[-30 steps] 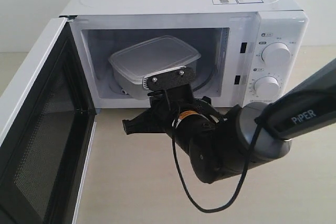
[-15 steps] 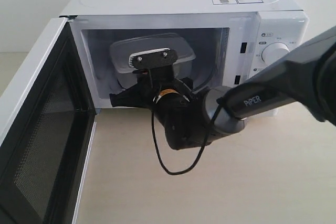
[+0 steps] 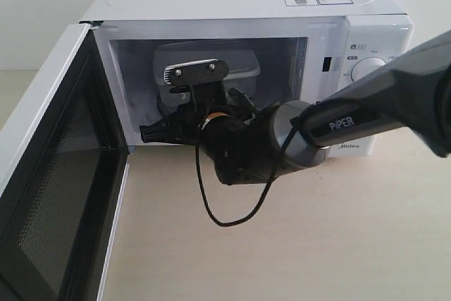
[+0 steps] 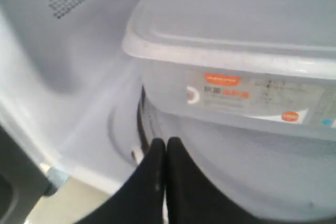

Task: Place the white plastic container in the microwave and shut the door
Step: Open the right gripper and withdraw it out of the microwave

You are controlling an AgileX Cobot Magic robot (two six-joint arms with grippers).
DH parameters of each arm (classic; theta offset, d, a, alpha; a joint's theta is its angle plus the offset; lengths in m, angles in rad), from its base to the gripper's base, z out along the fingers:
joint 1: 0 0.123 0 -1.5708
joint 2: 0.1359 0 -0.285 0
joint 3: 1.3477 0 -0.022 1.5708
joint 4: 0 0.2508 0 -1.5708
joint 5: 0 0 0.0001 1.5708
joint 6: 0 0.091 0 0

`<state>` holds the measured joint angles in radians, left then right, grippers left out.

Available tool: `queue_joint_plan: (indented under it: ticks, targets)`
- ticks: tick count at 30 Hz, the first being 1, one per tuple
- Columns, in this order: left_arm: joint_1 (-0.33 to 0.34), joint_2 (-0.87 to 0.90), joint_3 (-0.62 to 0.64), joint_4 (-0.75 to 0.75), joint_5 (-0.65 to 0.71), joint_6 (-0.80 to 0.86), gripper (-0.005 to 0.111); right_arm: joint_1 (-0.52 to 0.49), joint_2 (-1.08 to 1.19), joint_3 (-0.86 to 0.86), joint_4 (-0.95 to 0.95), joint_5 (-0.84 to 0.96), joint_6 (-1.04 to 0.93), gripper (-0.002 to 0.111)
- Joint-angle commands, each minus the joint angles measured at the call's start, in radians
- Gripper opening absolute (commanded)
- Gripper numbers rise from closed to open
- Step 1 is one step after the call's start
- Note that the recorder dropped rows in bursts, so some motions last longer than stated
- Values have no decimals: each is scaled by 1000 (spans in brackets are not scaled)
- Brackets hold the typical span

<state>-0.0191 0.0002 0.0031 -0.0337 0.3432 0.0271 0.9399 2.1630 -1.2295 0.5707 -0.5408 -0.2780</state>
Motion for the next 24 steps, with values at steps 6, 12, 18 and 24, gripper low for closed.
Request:
queue_joint_plan:
  ticks: [6,12,18,24]
  targets:
    - [3,0,-3,-3,-3,-12,4,79,-330,350,166,17,-149,0]
    - [3,0,-3,-3,-3,-12,4,118,-574,488,166,338,-168,0]
    - [3,0,-3,-3,-1,-12,4,118,-660,488,166,476,-168,0]
    - [3,0,-3,-3,-1,-12,4,118,-665,488,166,448,-168,0]
